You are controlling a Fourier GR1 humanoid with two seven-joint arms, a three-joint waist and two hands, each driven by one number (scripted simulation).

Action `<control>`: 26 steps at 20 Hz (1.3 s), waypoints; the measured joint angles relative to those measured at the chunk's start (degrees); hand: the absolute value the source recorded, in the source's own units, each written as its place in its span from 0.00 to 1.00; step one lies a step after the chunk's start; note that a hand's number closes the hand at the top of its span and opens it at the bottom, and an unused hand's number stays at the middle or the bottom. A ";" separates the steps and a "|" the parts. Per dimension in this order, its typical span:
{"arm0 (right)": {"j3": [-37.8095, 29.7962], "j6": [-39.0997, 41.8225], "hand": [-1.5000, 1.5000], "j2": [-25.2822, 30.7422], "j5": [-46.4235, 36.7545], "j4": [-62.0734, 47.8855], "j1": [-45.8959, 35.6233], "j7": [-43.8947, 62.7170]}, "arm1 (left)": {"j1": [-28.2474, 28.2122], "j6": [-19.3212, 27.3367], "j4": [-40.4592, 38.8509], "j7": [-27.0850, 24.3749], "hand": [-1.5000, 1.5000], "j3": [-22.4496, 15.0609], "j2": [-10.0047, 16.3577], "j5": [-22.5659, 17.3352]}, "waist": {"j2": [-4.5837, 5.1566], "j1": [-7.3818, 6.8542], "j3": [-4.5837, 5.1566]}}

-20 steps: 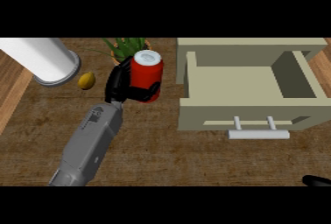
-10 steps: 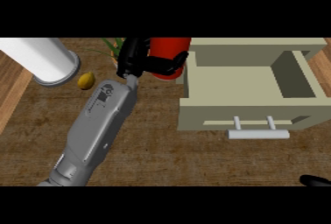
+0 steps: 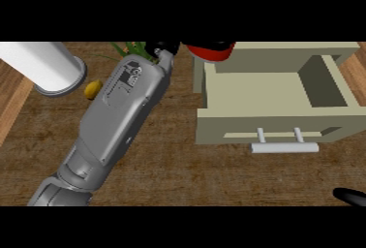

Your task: Pick up the can, place it into the drawer and close the drawer

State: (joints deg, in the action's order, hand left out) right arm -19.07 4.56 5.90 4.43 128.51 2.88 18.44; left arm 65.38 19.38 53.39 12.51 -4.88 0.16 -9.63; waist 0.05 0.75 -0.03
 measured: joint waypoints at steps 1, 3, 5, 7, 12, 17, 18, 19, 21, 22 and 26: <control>0.71 -0.03 0.00 -0.60 -0.54 0.09 0.31 -0.60 | 1.77 1.01 -1.28 0.18 1.00 -0.51 -0.03 -0.36 | 0.04 0.23 0.00; 0.72 -0.03 0.00 -0.41 -0.35 0.64 0.19 -0.03 | 4.87 1.75 -4.43 0.23 1.00 -0.72 -0.08 -1.08 | 0.12 0.55 -0.01; 1.54 -0.37 0.00 -0.73 -1.06 0.77 -0.21 0.11 | 7.99 3.47 -7.04 0.80 1.00 -1.78 -0.11 -2.38 | 0.18 0.86 -0.01; 1.26 -0.33 0.00 -0.06 -0.77 0.43 -1.23 0.51 | 11.24 3.89 -11.14 -0.08 1.00 -1.81 -0.13 -3.29 | 0.35 1.33 -0.03; 1.43 -0.38 0.00 0.35 -0.23 0.75 -2.23 1.50 | 17.92 5.59 -18.68 -0.49 1.00 -3.85 -0.15 -6.68 | 0.55 2.36 -0.05; 1.71 -0.47 0.00 0.57 0.02 0.67 -3.08 2.05 | 22.25 7.64 -24.74 -1.70 1.00 -6.74 -0.17 -10.12 | 0.83 3.53 -0.10; 1.51 -0.43 0.00 0.80 0.25 0.57 -3.39 2.03 | 22.70 7.94 -25.39 -1.90 1.00 -7.61 -0.16 -10.77 | 0.82 3.58 -0.11; 1.21 -0.20 0.00 1.09 0.78 1.01 -3.23 2.40 | 22.73 8.43 -25.87 -2.39 1.00 -8.60 -0.16 -11.52 | 0.82 3.84 -0.11; 1.25 -0.17 0.00 1.52 0.83 1.11 -3.73 2.96 | 23.67 9.26 -27.69 -3.35 1.00 -9.46 -0.16 -12.30 | 0.92 3.98 -0.12; 1.18 -0.03 0.00 1.94 1.08 0.69 -4.33 3.27 | 24.04 10.07 -28.50 -3.64 0.00 -9.96 -0.16 -12.77 | 0.99 4.16 -0.13; 1.28 -0.03 0.00 2.48 0.75 -0.41 -5.38 3.36 | 25.42 13.20 -31.25 -4.60 0.00 -11.51 -0.15 -14.28 | 1.18 4.56 -0.15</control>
State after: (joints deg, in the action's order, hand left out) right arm -17.78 4.54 8.38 5.18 128.10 -2.50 21.80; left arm 90.81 32.57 22.15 7.91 -16.39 0.01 -23.91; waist 1.23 5.31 -0.19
